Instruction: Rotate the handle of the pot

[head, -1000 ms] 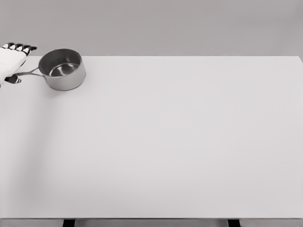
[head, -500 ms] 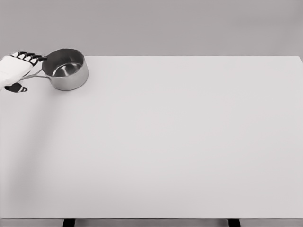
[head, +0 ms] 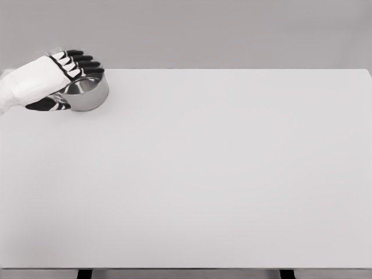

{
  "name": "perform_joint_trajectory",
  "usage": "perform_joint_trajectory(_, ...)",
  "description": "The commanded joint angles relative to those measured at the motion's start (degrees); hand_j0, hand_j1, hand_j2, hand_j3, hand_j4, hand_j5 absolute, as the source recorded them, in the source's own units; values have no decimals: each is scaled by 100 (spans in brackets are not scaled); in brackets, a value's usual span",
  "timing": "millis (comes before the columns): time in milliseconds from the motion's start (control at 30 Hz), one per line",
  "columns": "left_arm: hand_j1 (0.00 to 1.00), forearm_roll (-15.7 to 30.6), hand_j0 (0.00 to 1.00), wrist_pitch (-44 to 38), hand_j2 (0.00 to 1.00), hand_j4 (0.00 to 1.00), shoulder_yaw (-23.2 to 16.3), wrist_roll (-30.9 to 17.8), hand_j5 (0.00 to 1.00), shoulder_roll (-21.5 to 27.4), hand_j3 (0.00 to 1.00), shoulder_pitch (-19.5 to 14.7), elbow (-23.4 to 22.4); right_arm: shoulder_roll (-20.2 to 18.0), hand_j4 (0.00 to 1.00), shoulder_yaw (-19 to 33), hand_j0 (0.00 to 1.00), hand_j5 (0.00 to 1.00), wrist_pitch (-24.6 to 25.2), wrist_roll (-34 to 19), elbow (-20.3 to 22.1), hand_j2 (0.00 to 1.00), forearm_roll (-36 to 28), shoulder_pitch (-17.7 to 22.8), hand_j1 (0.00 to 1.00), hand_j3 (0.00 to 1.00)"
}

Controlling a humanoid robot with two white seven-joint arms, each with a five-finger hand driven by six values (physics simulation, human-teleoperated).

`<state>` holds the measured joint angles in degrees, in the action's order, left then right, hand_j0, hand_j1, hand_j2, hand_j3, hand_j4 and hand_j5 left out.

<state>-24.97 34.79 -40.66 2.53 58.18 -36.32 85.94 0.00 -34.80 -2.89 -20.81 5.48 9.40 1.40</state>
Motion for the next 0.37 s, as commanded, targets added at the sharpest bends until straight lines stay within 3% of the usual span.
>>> perform_joint_trajectory(0, 100, 71, 100, 21, 100, 100, -30, -113, 100, 9, 100, 1, 669, 0, 100, 0, 100, 100, -1, -2, 6, 100, 1, 0, 100, 100)
perform_joint_trajectory(133, 100, 71, 100, 21, 100, 100, -39, -122, 100, 9, 100, 476, 1091, 0, 100, 0, 100, 100, -1, -2, -3, 100, 1, 0, 100, 100)
perform_joint_trajectory(333, 100, 62, 100, 21, 100, 100, -82, -122, 100, 9, 100, 705, 1091, 0, 100, 0, 100, 100, -1, -2, -3, 100, -8, 0, 100, 100)
